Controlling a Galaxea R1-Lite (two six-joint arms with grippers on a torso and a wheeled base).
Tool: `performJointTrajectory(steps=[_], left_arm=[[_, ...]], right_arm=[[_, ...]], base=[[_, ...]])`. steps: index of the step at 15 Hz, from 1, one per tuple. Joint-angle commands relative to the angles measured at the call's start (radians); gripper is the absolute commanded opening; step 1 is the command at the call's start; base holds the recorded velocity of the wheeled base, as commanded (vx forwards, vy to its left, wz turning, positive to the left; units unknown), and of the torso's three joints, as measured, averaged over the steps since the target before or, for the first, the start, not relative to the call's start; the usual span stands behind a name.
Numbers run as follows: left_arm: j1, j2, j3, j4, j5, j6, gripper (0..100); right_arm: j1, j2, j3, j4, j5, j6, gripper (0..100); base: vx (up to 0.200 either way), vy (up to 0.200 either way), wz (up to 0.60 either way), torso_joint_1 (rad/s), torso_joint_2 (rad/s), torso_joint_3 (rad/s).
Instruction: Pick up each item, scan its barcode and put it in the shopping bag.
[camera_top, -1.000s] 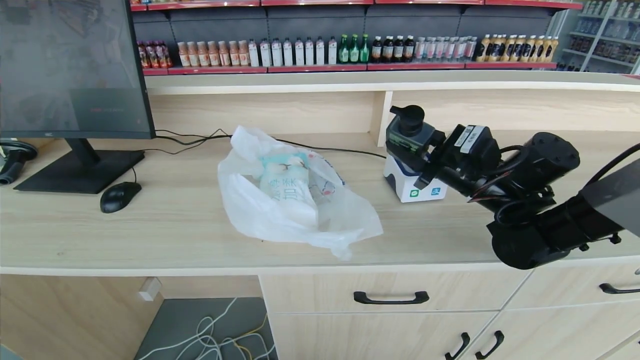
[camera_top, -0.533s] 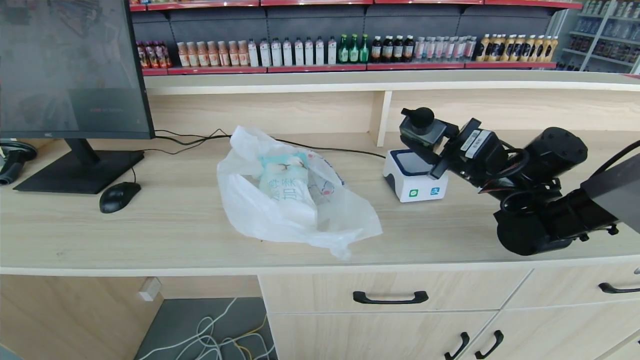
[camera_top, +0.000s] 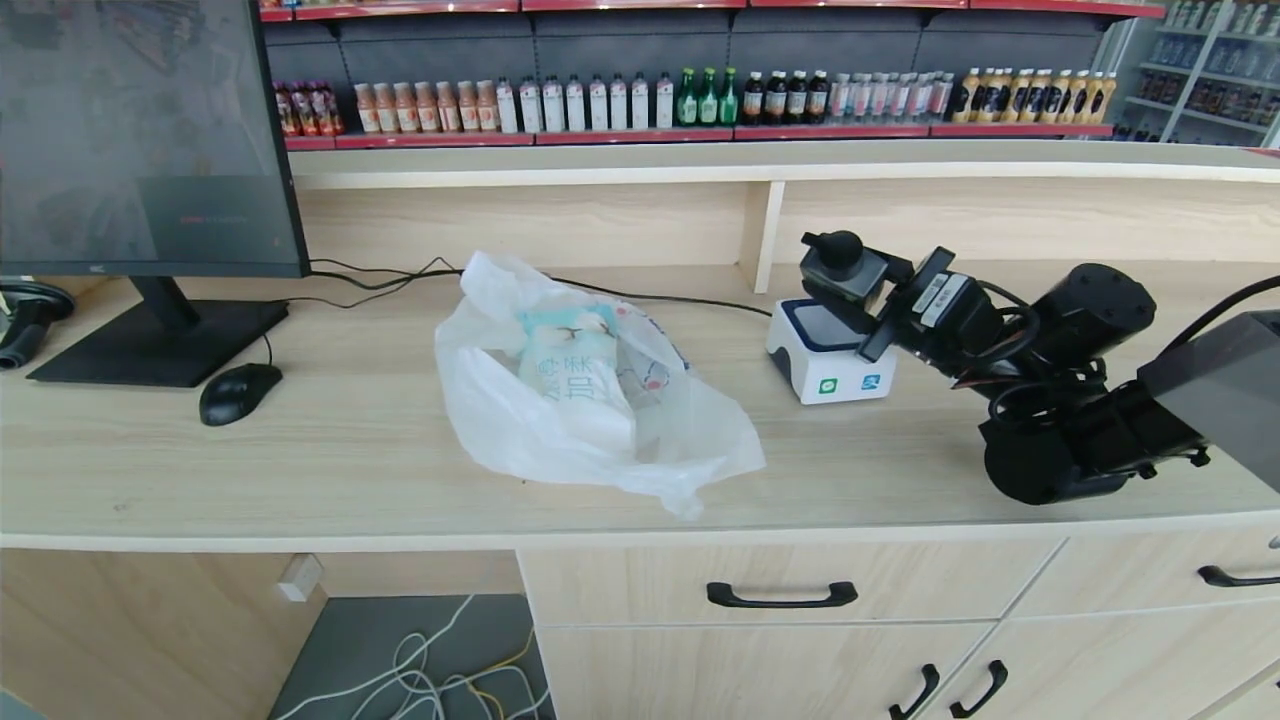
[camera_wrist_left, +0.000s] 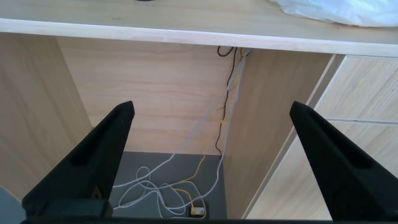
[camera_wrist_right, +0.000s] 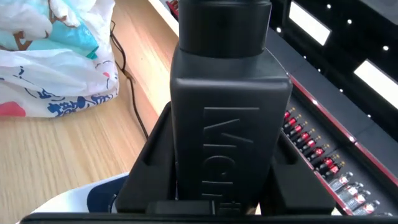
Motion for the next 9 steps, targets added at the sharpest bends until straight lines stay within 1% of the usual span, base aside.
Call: performJointTrajectory(steps=[1, 9], left_arm=[[0.000, 0.000, 0.000, 0.000, 0.000, 0.000, 100], [0.000, 0.000, 0.000, 0.000, 0.000, 0.000, 100]], right_arm=[[-0.002, 0.008, -0.001, -0.001, 0.000, -0.002, 0], [-0.004, 0.025, -0.018, -0.001, -0.002, -0.005, 0]], base=[[0.000, 0.000, 0.00, 0.000, 0.00, 0.000], [0.000, 0.000, 0.00, 0.000, 0.00, 0.000]])
